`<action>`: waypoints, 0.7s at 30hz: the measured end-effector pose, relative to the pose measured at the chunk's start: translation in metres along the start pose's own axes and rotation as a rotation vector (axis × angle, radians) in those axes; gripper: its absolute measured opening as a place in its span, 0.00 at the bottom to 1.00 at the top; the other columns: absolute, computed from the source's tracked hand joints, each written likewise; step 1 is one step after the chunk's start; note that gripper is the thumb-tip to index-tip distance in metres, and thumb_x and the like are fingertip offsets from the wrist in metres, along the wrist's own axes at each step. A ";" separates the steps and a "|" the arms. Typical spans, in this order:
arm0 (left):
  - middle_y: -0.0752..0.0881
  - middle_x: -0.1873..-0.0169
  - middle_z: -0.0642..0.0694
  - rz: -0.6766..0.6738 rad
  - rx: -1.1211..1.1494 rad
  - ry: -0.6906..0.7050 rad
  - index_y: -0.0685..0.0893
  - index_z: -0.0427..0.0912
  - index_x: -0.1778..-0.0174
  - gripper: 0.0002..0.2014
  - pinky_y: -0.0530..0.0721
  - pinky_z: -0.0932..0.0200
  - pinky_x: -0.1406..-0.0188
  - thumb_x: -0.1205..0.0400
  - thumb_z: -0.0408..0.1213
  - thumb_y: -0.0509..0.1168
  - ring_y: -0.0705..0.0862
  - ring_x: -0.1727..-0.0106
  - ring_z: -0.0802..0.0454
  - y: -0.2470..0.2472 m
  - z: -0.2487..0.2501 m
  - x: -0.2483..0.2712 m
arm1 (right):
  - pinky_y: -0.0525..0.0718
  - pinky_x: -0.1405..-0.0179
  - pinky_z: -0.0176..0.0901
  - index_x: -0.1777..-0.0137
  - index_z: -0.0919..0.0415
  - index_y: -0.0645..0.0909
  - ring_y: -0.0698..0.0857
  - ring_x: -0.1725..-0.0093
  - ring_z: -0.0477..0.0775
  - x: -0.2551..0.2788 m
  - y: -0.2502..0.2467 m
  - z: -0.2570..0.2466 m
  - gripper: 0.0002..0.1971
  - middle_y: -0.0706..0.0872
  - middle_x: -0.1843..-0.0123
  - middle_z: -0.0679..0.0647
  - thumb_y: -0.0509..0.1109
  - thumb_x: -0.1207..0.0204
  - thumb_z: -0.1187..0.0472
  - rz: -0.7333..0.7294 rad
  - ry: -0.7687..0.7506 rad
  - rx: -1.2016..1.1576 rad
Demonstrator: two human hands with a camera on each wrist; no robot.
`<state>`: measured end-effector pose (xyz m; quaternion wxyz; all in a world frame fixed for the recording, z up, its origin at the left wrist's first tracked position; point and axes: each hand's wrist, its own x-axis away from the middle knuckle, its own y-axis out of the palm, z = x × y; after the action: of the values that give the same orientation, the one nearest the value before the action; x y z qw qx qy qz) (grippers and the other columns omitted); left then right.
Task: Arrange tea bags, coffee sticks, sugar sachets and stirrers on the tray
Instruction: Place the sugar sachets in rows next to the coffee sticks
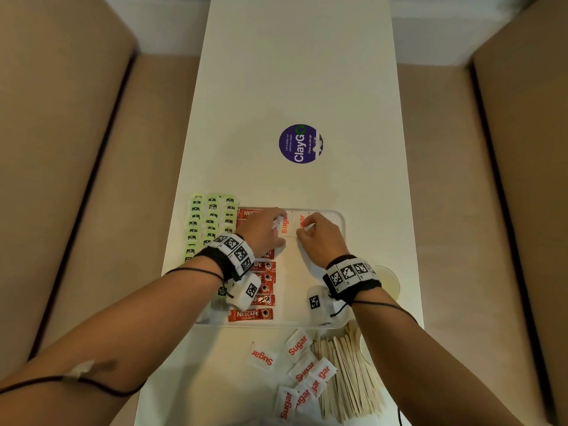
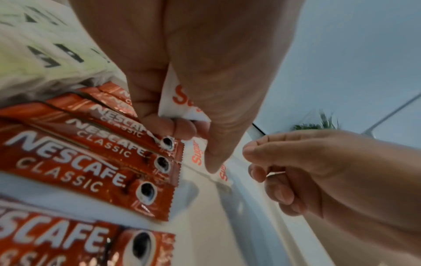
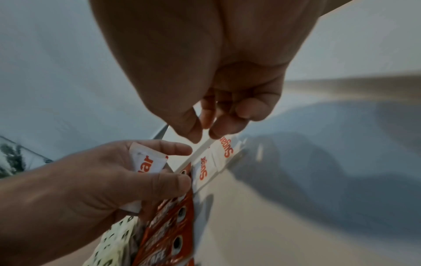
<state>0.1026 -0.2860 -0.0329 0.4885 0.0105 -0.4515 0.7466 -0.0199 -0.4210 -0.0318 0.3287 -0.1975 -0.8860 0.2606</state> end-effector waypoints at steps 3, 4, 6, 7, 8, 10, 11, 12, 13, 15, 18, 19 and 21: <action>0.85 0.40 0.48 -0.088 0.150 -0.009 0.69 0.50 0.18 0.41 0.82 0.64 0.51 0.26 0.40 0.79 0.85 0.47 0.52 0.000 -0.002 0.015 | 0.80 0.49 0.42 0.34 0.52 0.83 0.84 0.53 0.48 0.020 0.000 -0.002 0.12 0.86 0.52 0.47 0.67 0.14 0.54 -0.056 -0.157 -0.007; 0.85 0.41 0.49 -0.114 0.196 -0.006 0.66 0.51 0.16 0.43 0.83 0.63 0.49 0.26 0.40 0.80 0.85 0.48 0.53 0.000 -0.002 0.022 | 0.80 0.47 0.42 0.32 0.52 0.83 0.84 0.51 0.48 0.026 0.000 -0.004 0.13 0.86 0.51 0.47 0.66 0.14 0.54 -0.079 -0.193 -0.006; 0.85 0.39 0.49 -0.138 0.251 0.003 0.63 0.52 0.14 0.47 0.86 0.56 0.45 0.27 0.40 0.81 0.86 0.50 0.53 0.001 -0.002 0.033 | 0.79 0.44 0.41 0.28 0.51 0.82 0.83 0.48 0.47 0.037 0.003 -0.007 0.15 0.86 0.48 0.47 0.66 0.13 0.54 -0.117 -0.231 -0.011; 0.84 0.38 0.52 -0.141 0.261 0.008 0.63 0.52 0.14 0.48 0.86 0.54 0.43 0.28 0.40 0.81 0.87 0.49 0.52 0.002 -0.002 0.039 | 0.79 0.43 0.42 0.28 0.51 0.82 0.84 0.47 0.49 0.041 0.004 -0.008 0.16 0.87 0.47 0.47 0.66 0.13 0.54 -0.130 -0.239 -0.009; 0.83 0.37 0.54 -0.146 0.268 0.014 0.62 0.51 0.13 0.48 0.85 0.54 0.41 0.28 0.39 0.81 0.87 0.46 0.51 0.003 -0.001 0.045 | 0.80 0.42 0.44 0.29 0.50 0.83 0.84 0.46 0.50 0.044 0.006 -0.009 0.15 0.87 0.46 0.49 0.66 0.13 0.53 -0.141 -0.243 -0.005; 0.81 0.34 0.53 -0.158 0.288 0.030 0.61 0.51 0.13 0.49 0.85 0.58 0.41 0.28 0.39 0.81 0.87 0.41 0.50 0.005 0.000 0.055 | 0.81 0.42 0.45 0.32 0.51 0.85 0.84 0.47 0.51 0.051 0.010 -0.010 0.13 0.88 0.46 0.50 0.67 0.13 0.53 -0.157 -0.253 0.004; 0.80 0.33 0.54 -0.162 0.292 0.038 0.61 0.51 0.13 0.49 0.84 0.62 0.42 0.28 0.38 0.81 0.86 0.40 0.51 0.006 0.000 0.060 | 0.80 0.42 0.45 0.36 0.51 0.86 0.84 0.47 0.51 0.054 0.012 -0.010 0.11 0.88 0.47 0.49 0.66 0.13 0.53 -0.164 -0.260 0.015; 0.79 0.32 0.55 -0.165 0.293 0.048 0.61 0.51 0.13 0.49 0.82 0.64 0.42 0.28 0.39 0.81 0.84 0.38 0.53 0.006 0.000 0.065 | 0.80 0.43 0.46 0.40 0.51 0.88 0.84 0.48 0.50 0.057 0.014 -0.009 0.10 0.88 0.47 0.49 0.66 0.13 0.53 -0.171 -0.271 0.022; 0.78 0.31 0.55 -0.165 0.298 0.050 0.61 0.51 0.13 0.49 0.80 0.64 0.41 0.27 0.39 0.81 0.83 0.36 0.54 0.007 0.000 0.069 | 0.80 0.43 0.46 0.45 0.51 0.88 0.84 0.48 0.50 0.060 0.015 -0.010 0.09 0.88 0.48 0.49 0.66 0.13 0.54 -0.176 -0.281 0.028; 0.79 0.31 0.56 -0.158 0.310 0.050 0.66 0.52 0.15 0.45 0.81 0.60 0.38 0.28 0.42 0.81 0.82 0.36 0.55 0.009 -0.002 0.077 | 0.80 0.45 0.46 0.51 0.52 0.88 0.84 0.49 0.50 0.067 0.016 -0.010 0.09 0.88 0.50 0.49 0.66 0.13 0.54 -0.183 -0.287 0.037; 0.88 0.44 0.55 -0.134 0.321 0.068 0.80 0.58 0.31 0.29 0.89 0.52 0.46 0.29 0.49 0.79 0.88 0.48 0.55 0.014 -0.009 0.086 | 0.81 0.46 0.45 0.49 0.54 0.85 0.85 0.48 0.51 0.074 0.014 -0.010 0.08 0.89 0.48 0.50 0.66 0.13 0.54 -0.198 -0.261 0.068; 0.90 0.50 0.54 -0.127 0.316 0.062 0.83 0.58 0.37 0.23 0.90 0.52 0.52 0.28 0.50 0.78 0.89 0.52 0.55 0.015 -0.011 0.089 | 0.82 0.45 0.45 0.47 0.54 0.85 0.85 0.48 0.51 0.076 0.013 -0.010 0.09 0.89 0.47 0.51 0.65 0.12 0.53 -0.202 -0.254 0.084; 0.89 0.56 0.52 -0.098 0.295 0.048 0.84 0.56 0.44 0.13 0.88 0.55 0.58 0.23 0.47 0.76 0.88 0.58 0.56 0.016 -0.010 0.095 | 0.83 0.44 0.46 0.45 0.56 0.85 0.85 0.47 0.52 0.079 0.010 -0.008 0.10 0.88 0.46 0.50 0.64 0.12 0.52 -0.197 -0.244 0.116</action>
<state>0.0457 -0.2131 -0.0056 0.5283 0.0866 -0.3239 0.7801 -0.0683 -0.3694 0.0048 0.2534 -0.0571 -0.9179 0.2999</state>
